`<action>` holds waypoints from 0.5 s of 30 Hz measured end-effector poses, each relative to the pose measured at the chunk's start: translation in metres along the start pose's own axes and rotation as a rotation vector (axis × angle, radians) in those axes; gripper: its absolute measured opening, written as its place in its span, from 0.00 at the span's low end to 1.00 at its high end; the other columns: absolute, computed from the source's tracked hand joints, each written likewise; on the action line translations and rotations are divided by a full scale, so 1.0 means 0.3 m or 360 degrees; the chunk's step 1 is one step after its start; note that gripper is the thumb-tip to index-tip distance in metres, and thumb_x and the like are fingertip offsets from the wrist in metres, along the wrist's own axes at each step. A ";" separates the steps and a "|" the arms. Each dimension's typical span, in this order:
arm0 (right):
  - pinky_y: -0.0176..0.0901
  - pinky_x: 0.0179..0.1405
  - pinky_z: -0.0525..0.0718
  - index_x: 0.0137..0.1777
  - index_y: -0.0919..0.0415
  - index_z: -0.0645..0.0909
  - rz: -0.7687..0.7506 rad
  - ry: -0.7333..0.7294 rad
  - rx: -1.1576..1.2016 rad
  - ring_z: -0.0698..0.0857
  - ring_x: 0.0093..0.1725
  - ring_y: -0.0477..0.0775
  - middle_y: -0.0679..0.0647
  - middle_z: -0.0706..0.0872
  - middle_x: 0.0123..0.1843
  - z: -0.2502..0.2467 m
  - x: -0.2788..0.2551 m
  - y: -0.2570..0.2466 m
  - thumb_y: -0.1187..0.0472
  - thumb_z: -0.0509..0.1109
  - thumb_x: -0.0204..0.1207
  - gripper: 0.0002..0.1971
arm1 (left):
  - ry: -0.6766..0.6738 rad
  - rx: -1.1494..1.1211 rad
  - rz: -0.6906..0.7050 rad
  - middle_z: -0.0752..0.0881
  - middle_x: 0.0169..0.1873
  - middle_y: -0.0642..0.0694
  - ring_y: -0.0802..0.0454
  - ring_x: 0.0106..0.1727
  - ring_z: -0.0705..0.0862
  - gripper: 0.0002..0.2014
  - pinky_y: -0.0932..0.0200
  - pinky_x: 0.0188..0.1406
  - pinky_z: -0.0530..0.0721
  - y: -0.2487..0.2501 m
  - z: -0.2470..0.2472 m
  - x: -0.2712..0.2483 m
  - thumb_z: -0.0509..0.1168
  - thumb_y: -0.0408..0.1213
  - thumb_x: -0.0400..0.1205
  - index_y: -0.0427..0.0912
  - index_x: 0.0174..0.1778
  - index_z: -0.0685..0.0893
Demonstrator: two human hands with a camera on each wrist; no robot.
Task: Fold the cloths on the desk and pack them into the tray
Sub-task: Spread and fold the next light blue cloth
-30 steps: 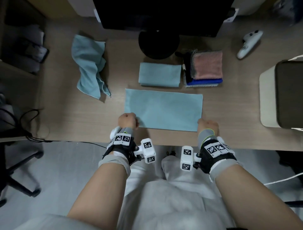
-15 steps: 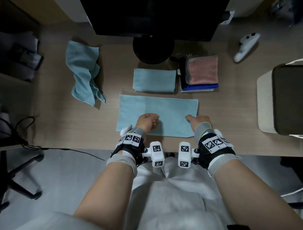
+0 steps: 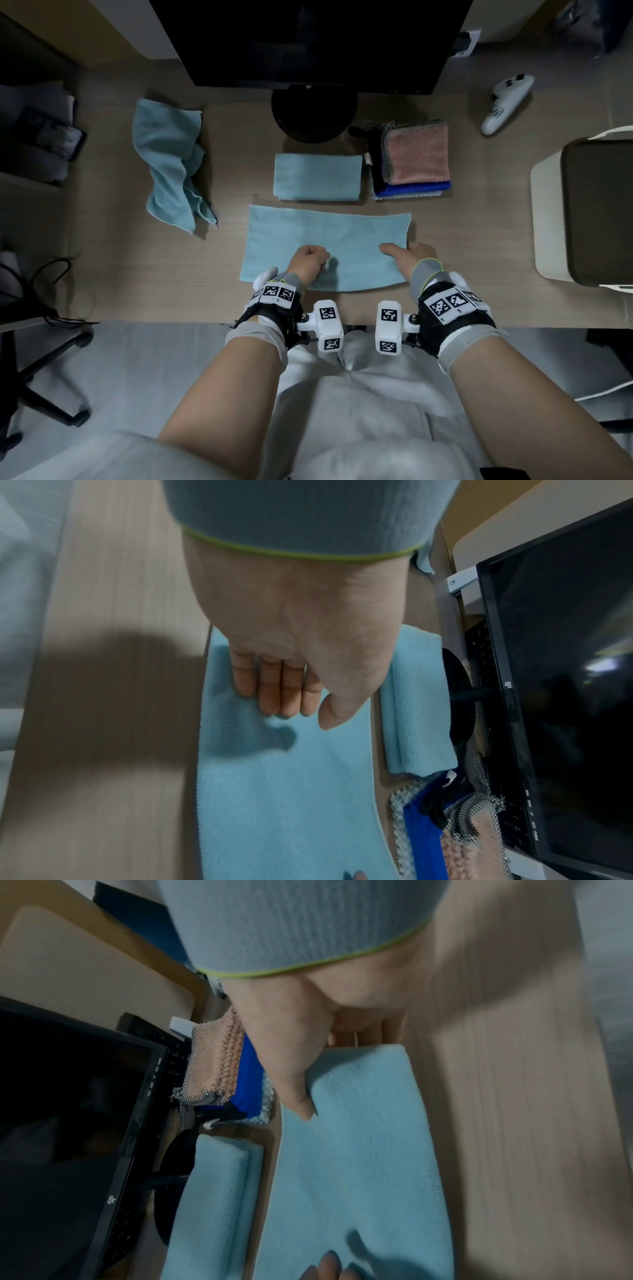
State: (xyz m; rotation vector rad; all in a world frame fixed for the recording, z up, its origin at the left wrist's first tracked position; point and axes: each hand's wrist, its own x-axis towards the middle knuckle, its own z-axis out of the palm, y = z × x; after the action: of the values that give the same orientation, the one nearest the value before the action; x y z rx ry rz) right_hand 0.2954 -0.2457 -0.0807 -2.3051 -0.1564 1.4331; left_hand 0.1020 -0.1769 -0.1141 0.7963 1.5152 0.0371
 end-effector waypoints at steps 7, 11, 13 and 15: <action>0.64 0.51 0.88 0.46 0.62 0.85 -0.0140 0.0076 0.0154 0.90 0.45 0.65 0.59 0.91 0.46 -0.002 -0.028 0.042 0.60 0.78 0.67 0.10 | 0.0033 -0.0209 -0.0139 0.84 0.19 0.44 0.47 0.25 0.82 0.12 0.62 0.28 0.83 0.013 0.019 -0.059 0.61 0.28 0.81 0.35 0.33 0.84; 0.56 0.50 0.89 0.47 0.59 0.84 -0.0291 0.0039 0.0260 0.90 0.45 0.61 0.60 0.91 0.50 -0.003 -0.064 0.040 0.66 0.75 0.71 0.06 | -0.0069 -0.0227 -0.0224 0.86 0.36 0.38 0.45 0.37 0.85 0.05 0.55 0.41 0.86 -0.015 0.036 -0.071 0.62 0.29 0.82 0.33 0.43 0.82; 0.58 0.50 0.89 0.53 0.61 0.83 -0.0345 -0.0021 0.0331 0.89 0.45 0.60 0.60 0.90 0.53 0.003 -0.086 0.024 0.69 0.74 0.73 0.10 | -0.0102 -0.0233 -0.0226 0.86 0.35 0.40 0.47 0.37 0.86 0.04 0.54 0.42 0.87 -0.022 0.038 -0.073 0.64 0.31 0.82 0.34 0.47 0.82; 0.60 0.48 0.89 0.59 0.62 0.80 -0.0328 -0.0125 0.0440 0.88 0.45 0.59 0.59 0.89 0.54 0.021 -0.119 0.002 0.71 0.73 0.73 0.15 | -0.0182 -0.0264 -0.0242 0.87 0.32 0.44 0.47 0.33 0.87 0.05 0.55 0.36 0.88 -0.031 0.029 -0.091 0.64 0.34 0.82 0.37 0.49 0.82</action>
State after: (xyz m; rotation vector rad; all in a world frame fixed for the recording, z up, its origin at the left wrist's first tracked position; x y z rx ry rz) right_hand 0.2733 -0.2554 -0.0535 -1.9520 -0.1991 1.3487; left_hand 0.1025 -0.2012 -0.0961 0.5405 1.4395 0.0040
